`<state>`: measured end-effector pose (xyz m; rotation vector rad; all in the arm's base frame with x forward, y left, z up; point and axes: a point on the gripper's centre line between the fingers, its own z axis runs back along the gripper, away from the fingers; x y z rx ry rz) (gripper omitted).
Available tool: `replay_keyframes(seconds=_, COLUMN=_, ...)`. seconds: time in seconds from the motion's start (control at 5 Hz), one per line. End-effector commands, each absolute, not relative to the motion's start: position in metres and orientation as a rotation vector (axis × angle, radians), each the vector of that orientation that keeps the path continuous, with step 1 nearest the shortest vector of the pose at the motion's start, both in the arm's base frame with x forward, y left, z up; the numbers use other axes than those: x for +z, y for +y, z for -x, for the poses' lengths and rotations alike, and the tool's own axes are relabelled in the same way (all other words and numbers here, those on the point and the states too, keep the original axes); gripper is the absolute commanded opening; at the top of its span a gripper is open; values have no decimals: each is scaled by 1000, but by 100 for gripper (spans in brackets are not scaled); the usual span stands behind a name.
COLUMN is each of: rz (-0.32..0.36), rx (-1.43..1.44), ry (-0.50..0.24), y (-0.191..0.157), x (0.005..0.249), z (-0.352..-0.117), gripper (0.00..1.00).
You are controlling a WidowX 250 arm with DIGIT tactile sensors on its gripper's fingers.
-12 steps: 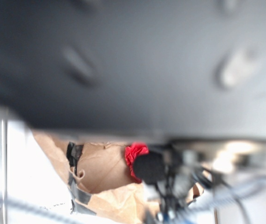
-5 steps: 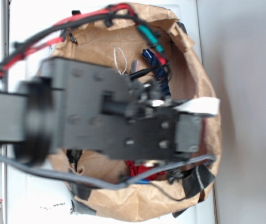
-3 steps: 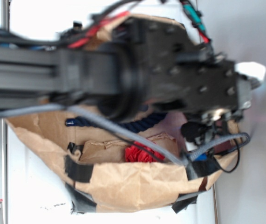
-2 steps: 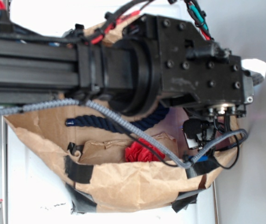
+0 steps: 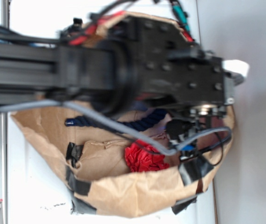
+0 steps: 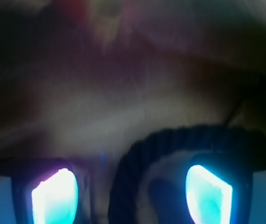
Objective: Grab the blue rope.
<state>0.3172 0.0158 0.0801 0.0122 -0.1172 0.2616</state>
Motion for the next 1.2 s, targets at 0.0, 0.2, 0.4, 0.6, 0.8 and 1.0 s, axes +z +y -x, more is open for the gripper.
replay_keyframes(seconds=0.0, rz=-7, rx=264, ry=-189, y=19, x=102, z=-321, gripper=100)
replay_keyframes(seconds=0.2, rz=-7, rx=264, ry=-189, y=19, x=102, z=-321, gripper=100)
replay_keyframes(seconds=0.4, rz=22, rx=283, ry=-224, y=22, x=89, z=-310, gripper=100)
replay_keyframes(seconds=0.6, rz=68, rx=212, ry=-222, y=25, x=59, z=-298, gripper=100)
replay_keyframes(seconds=0.8, rz=57, rx=210, ry=-216, y=27, x=47, z=-296, gripper=100)
replay_keyframes(seconds=1.0, rz=51, rx=221, ry=-219, y=27, x=53, z=-305, gripper=100)
